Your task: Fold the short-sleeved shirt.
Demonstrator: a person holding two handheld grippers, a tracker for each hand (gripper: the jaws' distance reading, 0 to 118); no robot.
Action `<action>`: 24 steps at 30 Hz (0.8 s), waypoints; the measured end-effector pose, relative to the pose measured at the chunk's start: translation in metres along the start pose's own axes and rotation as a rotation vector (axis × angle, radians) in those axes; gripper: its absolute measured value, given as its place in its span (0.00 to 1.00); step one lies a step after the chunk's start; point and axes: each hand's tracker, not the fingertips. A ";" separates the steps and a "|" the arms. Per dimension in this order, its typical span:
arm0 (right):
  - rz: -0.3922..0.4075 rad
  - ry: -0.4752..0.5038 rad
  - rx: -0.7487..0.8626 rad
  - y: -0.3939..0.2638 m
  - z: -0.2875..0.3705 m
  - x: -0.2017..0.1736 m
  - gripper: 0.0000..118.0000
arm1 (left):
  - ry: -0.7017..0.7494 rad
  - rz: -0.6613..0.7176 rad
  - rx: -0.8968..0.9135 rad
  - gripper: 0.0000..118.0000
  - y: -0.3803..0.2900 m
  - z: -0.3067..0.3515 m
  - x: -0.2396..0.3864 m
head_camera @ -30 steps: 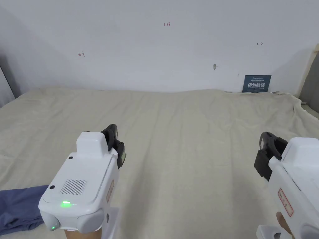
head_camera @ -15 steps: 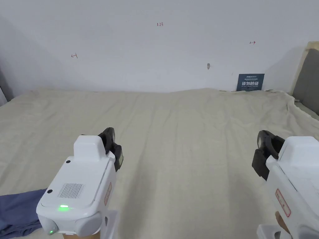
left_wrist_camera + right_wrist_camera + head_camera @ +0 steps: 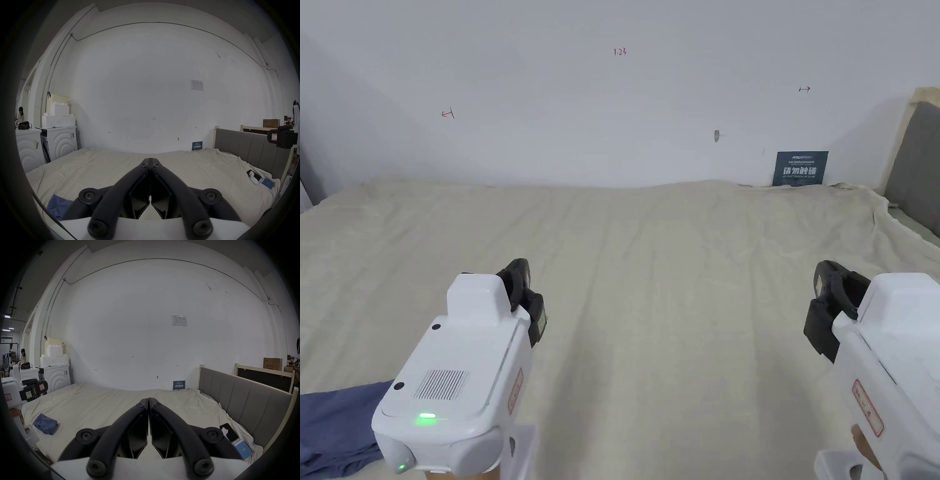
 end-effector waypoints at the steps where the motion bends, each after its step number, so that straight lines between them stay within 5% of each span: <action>1: 0.002 0.000 0.001 0.000 0.000 0.000 0.00 | -0.001 0.000 -0.002 0.00 0.000 0.000 0.000; 24: 0.011 0.016 0.004 0.002 0.000 -0.005 0.00 | 0.001 -0.006 0.000 0.00 0.002 -0.001 -0.001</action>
